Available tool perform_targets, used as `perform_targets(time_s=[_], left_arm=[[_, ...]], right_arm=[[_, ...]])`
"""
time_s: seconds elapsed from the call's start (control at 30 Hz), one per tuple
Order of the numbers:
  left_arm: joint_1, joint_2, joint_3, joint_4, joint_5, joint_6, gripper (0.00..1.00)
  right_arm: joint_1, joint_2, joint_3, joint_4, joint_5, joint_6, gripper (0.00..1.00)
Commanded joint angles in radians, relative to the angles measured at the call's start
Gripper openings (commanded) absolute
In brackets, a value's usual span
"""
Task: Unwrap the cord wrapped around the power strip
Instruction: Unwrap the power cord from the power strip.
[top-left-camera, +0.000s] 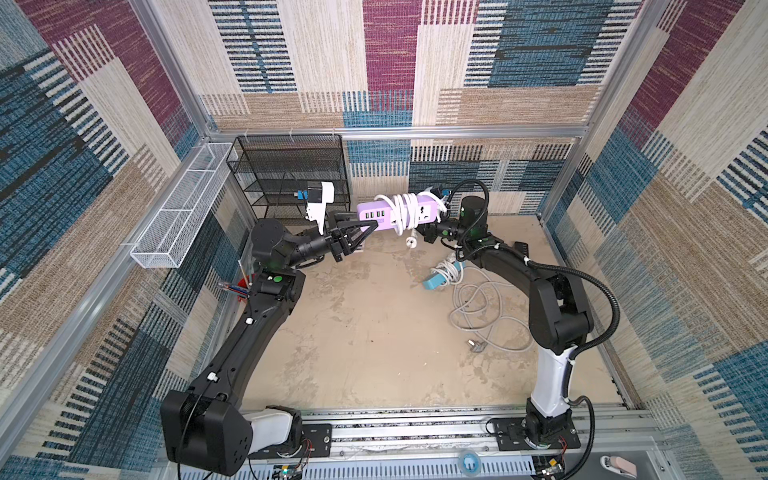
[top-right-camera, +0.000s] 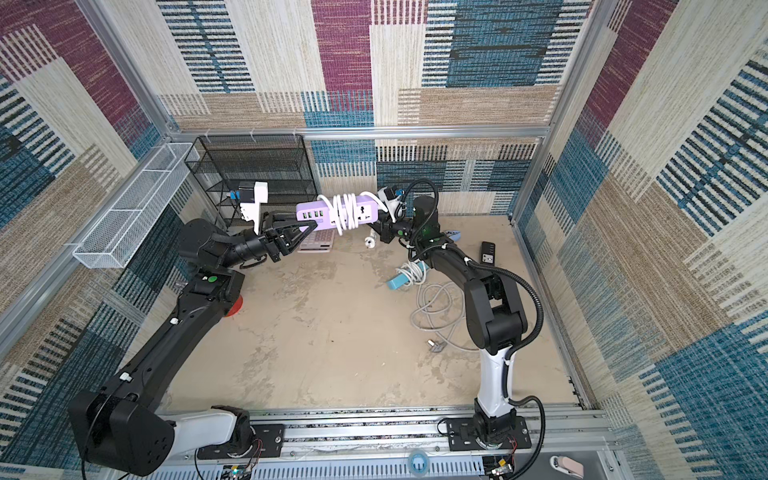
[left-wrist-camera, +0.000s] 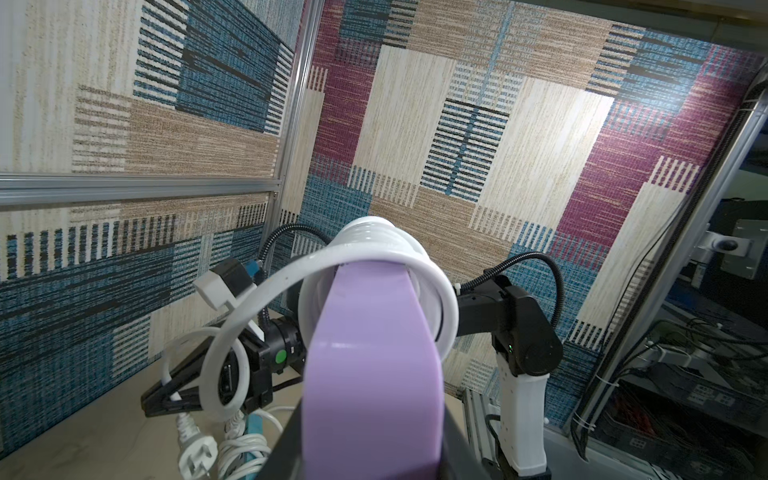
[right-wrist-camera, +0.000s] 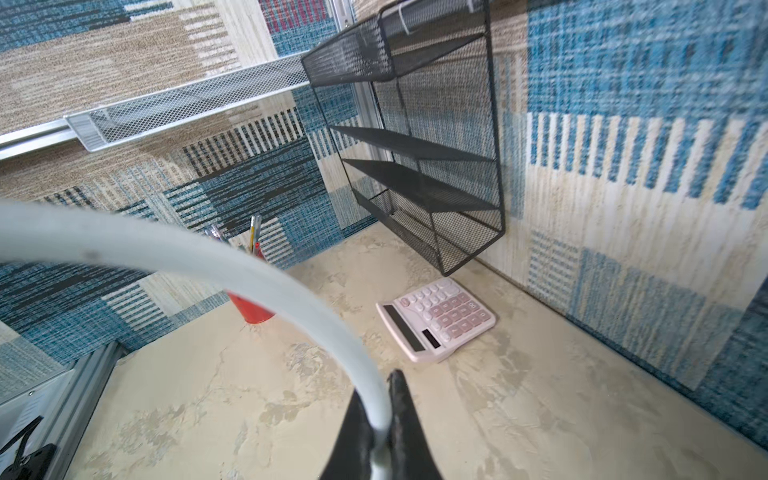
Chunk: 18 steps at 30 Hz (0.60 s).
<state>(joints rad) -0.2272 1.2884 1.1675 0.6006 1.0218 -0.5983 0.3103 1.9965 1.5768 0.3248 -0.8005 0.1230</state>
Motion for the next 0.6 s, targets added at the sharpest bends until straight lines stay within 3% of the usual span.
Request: perform_targets(time_s=[0.0, 0.17, 0.4, 0.57], left_arm=[[-0.014, 0.008, 0.013, 0.056, 0.024, -0.004, 0.00], [-0.041, 0.033, 0.014, 0.051, 0.032, 0.000, 0.00], [-0.053, 0.067, 0.014, 0.035, 0.027, 0.008, 0.00], [-0.053, 0.068, 0.037, -0.160, -0.060, 0.120, 0.00]], right_arm=[[-0.024, 0.022, 0.089, -0.019, 0.017, 0.021, 0.00], [-0.063, 0.057, 0.288, -0.124, 0.016, -0.007, 0.00], [-0.125, 0.112, 0.720, -0.359, 0.008, -0.065, 0.00], [-0.152, 0.119, 0.979, -0.536, 0.018, -0.114, 0.00]])
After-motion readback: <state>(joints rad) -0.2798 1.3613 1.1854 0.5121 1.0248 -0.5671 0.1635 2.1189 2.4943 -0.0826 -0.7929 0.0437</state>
